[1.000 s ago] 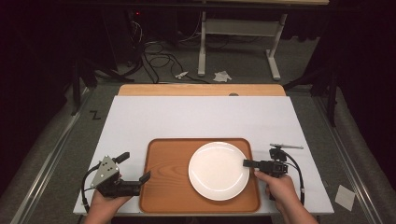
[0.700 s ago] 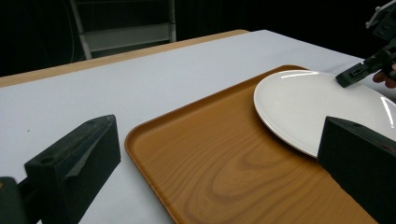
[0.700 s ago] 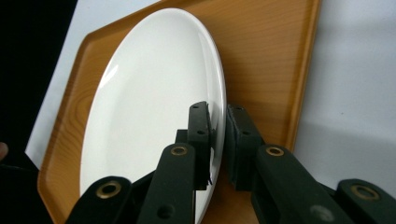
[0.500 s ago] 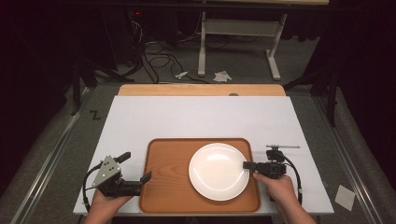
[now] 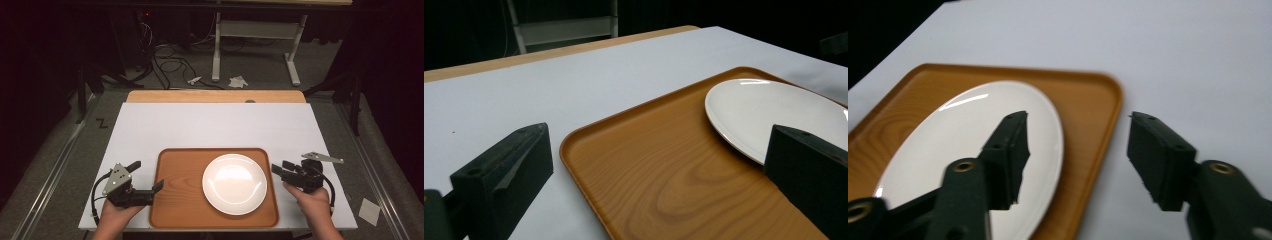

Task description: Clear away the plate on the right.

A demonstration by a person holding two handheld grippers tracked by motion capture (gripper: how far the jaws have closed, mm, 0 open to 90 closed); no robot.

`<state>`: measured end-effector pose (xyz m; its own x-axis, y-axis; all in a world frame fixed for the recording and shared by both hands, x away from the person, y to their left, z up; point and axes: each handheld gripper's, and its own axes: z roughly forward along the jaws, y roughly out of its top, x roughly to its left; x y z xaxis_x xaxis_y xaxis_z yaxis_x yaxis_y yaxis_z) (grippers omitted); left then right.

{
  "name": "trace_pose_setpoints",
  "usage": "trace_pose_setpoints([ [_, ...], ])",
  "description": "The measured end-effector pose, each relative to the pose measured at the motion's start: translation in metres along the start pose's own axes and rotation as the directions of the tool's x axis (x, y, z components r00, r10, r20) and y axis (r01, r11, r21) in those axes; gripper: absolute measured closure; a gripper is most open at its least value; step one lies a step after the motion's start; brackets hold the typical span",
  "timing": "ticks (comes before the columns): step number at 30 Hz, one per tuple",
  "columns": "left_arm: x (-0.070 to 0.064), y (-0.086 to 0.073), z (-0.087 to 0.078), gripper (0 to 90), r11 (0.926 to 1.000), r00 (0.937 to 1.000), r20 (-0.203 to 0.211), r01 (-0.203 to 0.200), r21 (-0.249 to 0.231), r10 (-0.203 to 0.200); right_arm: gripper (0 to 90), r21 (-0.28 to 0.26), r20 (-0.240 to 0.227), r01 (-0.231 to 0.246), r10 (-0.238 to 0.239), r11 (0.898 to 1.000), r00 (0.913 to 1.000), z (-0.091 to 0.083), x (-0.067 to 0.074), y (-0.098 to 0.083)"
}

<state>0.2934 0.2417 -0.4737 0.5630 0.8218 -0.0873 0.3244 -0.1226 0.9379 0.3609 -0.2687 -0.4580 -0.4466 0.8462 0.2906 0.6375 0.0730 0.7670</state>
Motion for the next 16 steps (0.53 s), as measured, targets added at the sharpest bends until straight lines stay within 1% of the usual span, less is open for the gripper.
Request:
trace_pose_setpoints([
  [1,0.0,0.001,0.001,0.2,1.0,1.0,-0.002,0.003,-0.001,-0.003,32.2,-0.047,0.034,0.053,-0.051,0.998,0.9981,-0.01,-0.003,0.0],
  [2,0.001,0.001,0.002,0.2,1.0,1.0,-0.002,0.001,-0.001,-0.001,32.2,-0.047,0.034,0.053,-0.051,0.998,0.9981,-0.01,-0.003,0.0],
  [3,0.002,0.002,0.005,0.2,1.0,1.0,-0.002,-0.001,0.002,0.001,24.8,-0.099,0.051,0.106,-0.102,0.989,0.9935,-0.019,-0.007,-0.002],
  [4,0.002,0.002,0.005,0.2,1.0,1.0,-0.002,-0.001,0.002,0.001,21.3,-0.118,0.066,0.128,-0.121,0.985,0.9905,-0.024,-0.008,-0.004],
  [5,0.002,0.004,0.008,0.2,1.0,1.0,-0.002,-0.004,-0.001,0.004,16.3,-0.132,0.079,0.149,-0.14,0.98,0.987,-0.028,-0.009,-0.006],
  [6,0.002,0.004,0.008,0.2,1.0,1.0,-0.002,-0.004,-0.001,0.004,16.3,-0.132,0.079,0.149,-0.14,0.98,0.987,-0.028,-0.009,-0.006],
  [7,0.002,0.005,0.01,0.2,1.0,1.0,-0.001,-0.008,0.0,0.008,9.0,-0.15,0.086,0.163,-0.151,0.975,0.9847,-0.035,-0.014,-0.008],
  [8,0.002,0.006,0.012,0.2,0.9999,0.9999,0.001,-0.013,0.005,0.013,3.6,-0.162,0.079,0.159,-0.148,0.974,0.9859,-0.038,-0.017,-0.01],
  [9,0.001,0.006,0.016,0.2,0.9999,0.9999,0.002,-0.01,0.007,0.01,1.0,-0.173,0.079,0.163,-0.152,0.971,0.9853,-0.042,-0.02,-0.012],
  [10,0.001,0.006,0.016,0.2,0.9999,0.9999,0.002,-0.01,0.007,0.01,1.0,-0.173,0.079,0.163,-0.152,0.971,0.9853,-0.042,-0.02,-0.012],
  [11,0.001,0.007,0.018,0.2,0.9999,0.9999,0.005,-0.01,0.009,0.01,1.0,-0.181,0.082,0.162,-0.15,0.97,0.9853,-0.045,-0.022,-0.014],
  [12,0.0,0.007,0.019,0.2,0.9998,0.9999,0.007,-0.014,0.012,0.014,0.9,-0.193,0.088,0.162,-0.147,0.968,0.9852,-0.053,-0.027,-0.018],
  [13,-0.001,0.009,0.02,0.2,0.9997,0.9997,0.011,-0.02,0.011,0.02,0.9,-0.201,0.094,0.162,-0.145,0.966,0.9849,-0.057,-0.028,-0.02],
  [16,-0.002,0.009,0.021,0.1,0.9996,0.9996,0.015,-0.024,0.013,0.024,0.9,-0.216,0.098,0.153,-0.135,0.964,0.9861,-0.061,-0.031,-0.019],
])
